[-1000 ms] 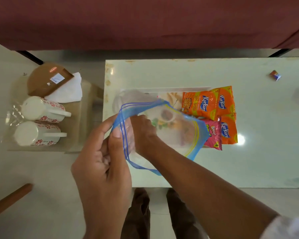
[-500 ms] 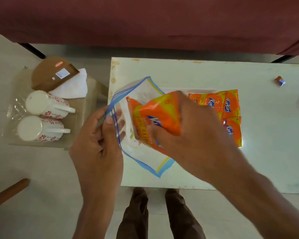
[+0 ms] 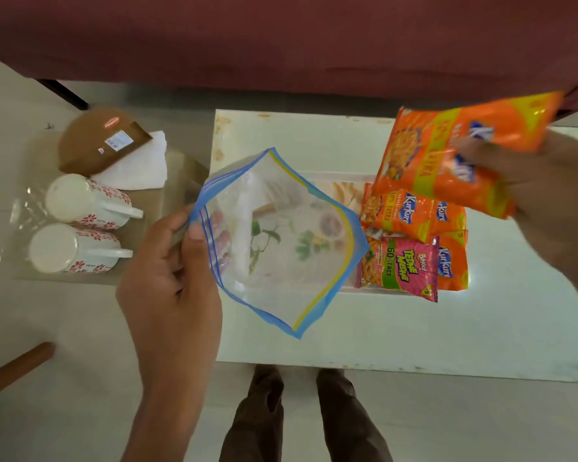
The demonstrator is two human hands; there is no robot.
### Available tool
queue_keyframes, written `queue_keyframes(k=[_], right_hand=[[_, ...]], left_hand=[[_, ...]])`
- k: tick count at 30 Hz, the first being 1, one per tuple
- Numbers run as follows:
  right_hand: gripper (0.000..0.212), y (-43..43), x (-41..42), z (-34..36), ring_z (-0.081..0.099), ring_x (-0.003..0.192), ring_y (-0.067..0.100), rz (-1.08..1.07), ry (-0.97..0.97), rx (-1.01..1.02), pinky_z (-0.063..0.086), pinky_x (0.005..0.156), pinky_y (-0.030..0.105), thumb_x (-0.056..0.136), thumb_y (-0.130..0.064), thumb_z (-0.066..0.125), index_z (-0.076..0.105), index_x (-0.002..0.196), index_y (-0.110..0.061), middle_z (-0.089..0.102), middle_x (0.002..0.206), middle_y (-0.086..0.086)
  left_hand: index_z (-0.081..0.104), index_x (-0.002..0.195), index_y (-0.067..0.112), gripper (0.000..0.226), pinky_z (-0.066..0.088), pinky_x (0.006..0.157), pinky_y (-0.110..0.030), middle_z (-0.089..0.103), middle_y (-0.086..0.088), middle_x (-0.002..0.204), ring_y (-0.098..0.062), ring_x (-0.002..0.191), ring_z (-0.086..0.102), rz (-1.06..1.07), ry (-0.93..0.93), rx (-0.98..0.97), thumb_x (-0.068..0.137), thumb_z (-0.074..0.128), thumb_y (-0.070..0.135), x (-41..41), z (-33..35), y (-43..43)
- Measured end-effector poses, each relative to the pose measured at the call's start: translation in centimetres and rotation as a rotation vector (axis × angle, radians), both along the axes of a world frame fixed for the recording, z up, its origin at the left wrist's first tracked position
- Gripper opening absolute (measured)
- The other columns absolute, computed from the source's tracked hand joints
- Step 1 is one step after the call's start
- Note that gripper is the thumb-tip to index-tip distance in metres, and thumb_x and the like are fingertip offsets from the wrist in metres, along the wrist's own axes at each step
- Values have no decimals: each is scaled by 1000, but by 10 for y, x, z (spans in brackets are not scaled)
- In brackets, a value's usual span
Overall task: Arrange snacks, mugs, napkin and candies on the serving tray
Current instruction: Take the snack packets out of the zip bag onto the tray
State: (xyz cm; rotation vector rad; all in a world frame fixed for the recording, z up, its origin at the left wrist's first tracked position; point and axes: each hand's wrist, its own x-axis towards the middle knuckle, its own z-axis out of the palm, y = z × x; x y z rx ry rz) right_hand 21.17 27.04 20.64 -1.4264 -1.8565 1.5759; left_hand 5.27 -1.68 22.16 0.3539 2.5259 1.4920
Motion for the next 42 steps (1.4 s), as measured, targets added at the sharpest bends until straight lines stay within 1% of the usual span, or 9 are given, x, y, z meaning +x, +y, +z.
queue_keyframes(k=[4, 7, 12, 18, 23, 30, 33, 36, 42], right_hand=[[39, -5, -28, -58, 74, 79, 12, 47, -304, 4, 60, 73, 34, 76, -51, 76, 73, 106, -28, 76, 94, -8], [29, -10, -42, -92, 62, 71, -2, 119, -391, 127, 43, 53, 16, 83, -47, 71, 68, 106, -29, 69, 90, -10], [35, -7, -54, -127, 58, 71, 4, 143, -407, 178, 39, 50, 14, 84, -42, 73, 63, 111, -21, 65, 94, -7], [38, -3, -57, -136, 50, 84, 17, 148, -536, 319, 26, 47, 19, 86, -32, 71, 59, 112, -7, 63, 98, 4], [30, -8, -50, -136, 48, 68, 16, 124, -590, 293, 26, 45, 22, 82, -31, 74, 59, 94, -8, 55, 75, 0], [41, -17, -44, -137, 55, 71, 23, 84, -623, 308, 26, 43, 27, 80, -30, 77, 55, 101, -3, 54, 79, 6], [52, -18, -42, -136, 62, 81, 25, 81, -575, 340, 34, 49, 25, 80, -30, 78, 54, 117, -1, 62, 86, 6], [64, -18, -39, -132, 58, 86, 20, 53, -523, 343, 37, 65, 26, 80, -33, 78, 53, 131, -3, 70, 106, 10], [59, -16, -17, -111, 62, 109, 22, -2, -438, 297, 48, 82, 28, 83, -45, 71, 56, 130, -11, 71, 114, 4]], left_hand=[[68, 117, 14, 21, 51, 67, -5, 72, 16, 97, 11, 85, 70, -11, -1, 33, 105, 52, 17, 2, -1, 2], [68, 121, 16, 27, 58, 75, -17, 73, 15, 102, 2, 91, 73, -22, -15, 35, 103, 50, 26, 0, -4, 1], [68, 122, 18, 27, 56, 76, -13, 72, 18, 105, 3, 92, 72, -36, 16, 29, 104, 50, 26, -3, -5, 3], [68, 123, 19, 30, 61, 81, -35, 74, 15, 106, -7, 95, 74, -37, 10, 36, 103, 50, 32, -2, -5, 0], [68, 122, 18, 28, 62, 82, -45, 75, 11, 105, -12, 94, 75, -25, -10, 63, 103, 51, 31, 2, -4, 0], [68, 118, 22, 25, 62, 78, -29, 76, 14, 102, -5, 92, 75, -43, 2, 79, 103, 51, 32, 8, 0, -1], [68, 118, 23, 24, 61, 78, -26, 77, 18, 103, -3, 92, 75, -46, -12, 100, 103, 52, 31, 12, 0, -4], [68, 119, 23, 26, 62, 83, -39, 77, 11, 103, -10, 94, 76, -39, -12, 89, 103, 52, 33, 17, 0, -6], [69, 117, 27, 24, 61, 80, -41, 77, 11, 102, -11, 92, 76, -34, -5, 81, 102, 52, 34, 26, 7, -5]])
